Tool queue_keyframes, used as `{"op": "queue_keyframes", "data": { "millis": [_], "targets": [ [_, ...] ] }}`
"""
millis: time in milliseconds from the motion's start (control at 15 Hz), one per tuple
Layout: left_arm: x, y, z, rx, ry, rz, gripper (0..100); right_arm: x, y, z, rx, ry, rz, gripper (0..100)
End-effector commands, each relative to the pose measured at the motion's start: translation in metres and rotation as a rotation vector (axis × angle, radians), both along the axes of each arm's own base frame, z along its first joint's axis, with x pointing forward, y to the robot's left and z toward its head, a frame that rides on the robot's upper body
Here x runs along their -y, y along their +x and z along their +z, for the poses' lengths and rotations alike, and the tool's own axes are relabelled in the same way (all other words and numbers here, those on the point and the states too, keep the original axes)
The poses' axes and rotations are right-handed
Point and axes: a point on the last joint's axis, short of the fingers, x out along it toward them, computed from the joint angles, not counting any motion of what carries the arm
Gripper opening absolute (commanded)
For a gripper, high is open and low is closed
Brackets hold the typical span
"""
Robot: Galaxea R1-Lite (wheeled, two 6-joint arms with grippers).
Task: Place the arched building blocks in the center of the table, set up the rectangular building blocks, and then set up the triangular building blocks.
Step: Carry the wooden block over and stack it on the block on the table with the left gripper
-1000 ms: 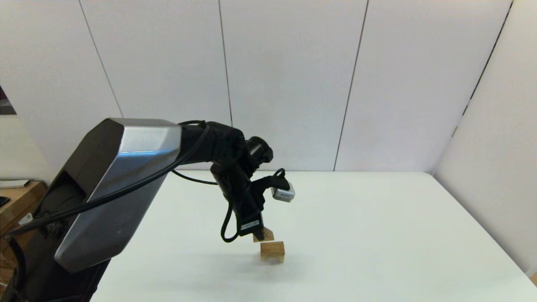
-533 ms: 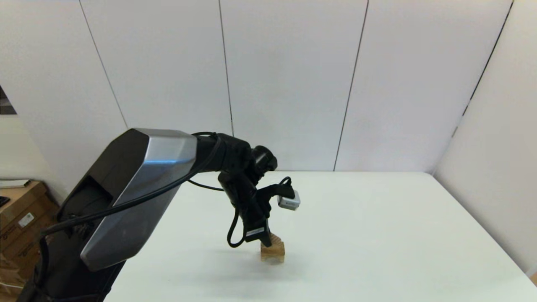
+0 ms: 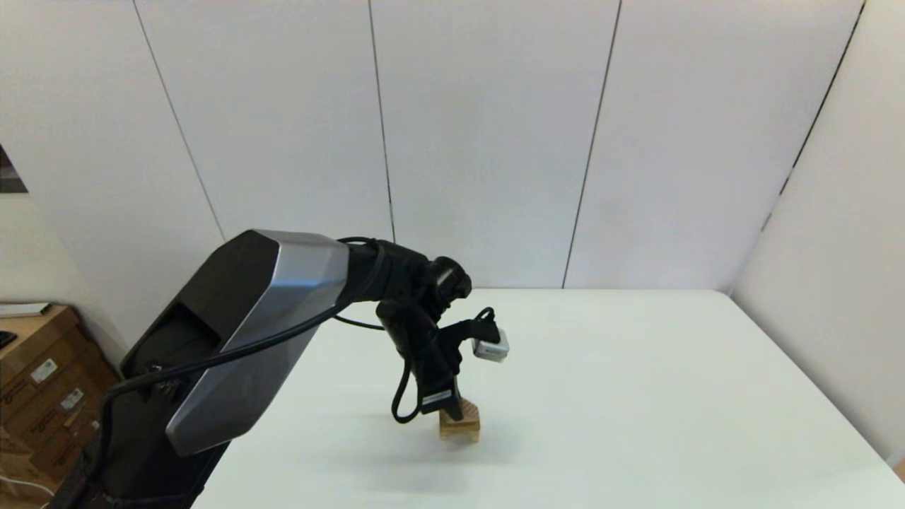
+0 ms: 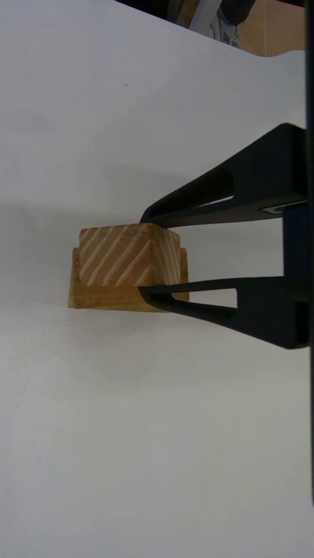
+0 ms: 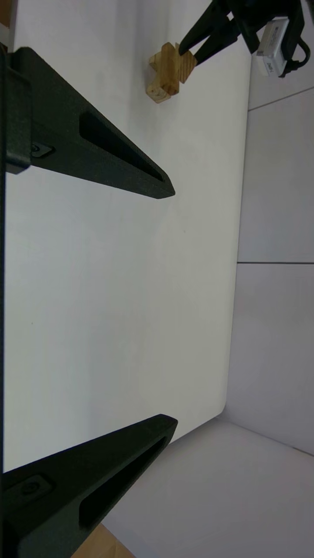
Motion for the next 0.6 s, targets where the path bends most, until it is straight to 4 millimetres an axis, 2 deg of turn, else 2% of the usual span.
{"op": "queue_keyframes", "data": {
  "millis": [67, 600],
  "targets": [
    [0.0003, -0.0003, -0.0015, -0.005, 0.003, -0.004, 0, 0.0, -0.0001, 0.0, 0.003, 0.001, 0.001, 100],
    [0.0, 0.0019, -0.0062, -0.005, 0.005, 0.004, 0, 0.0, -0.0001, 0.0, 0.003, -0.001, 0.001, 100]
  ]
}}
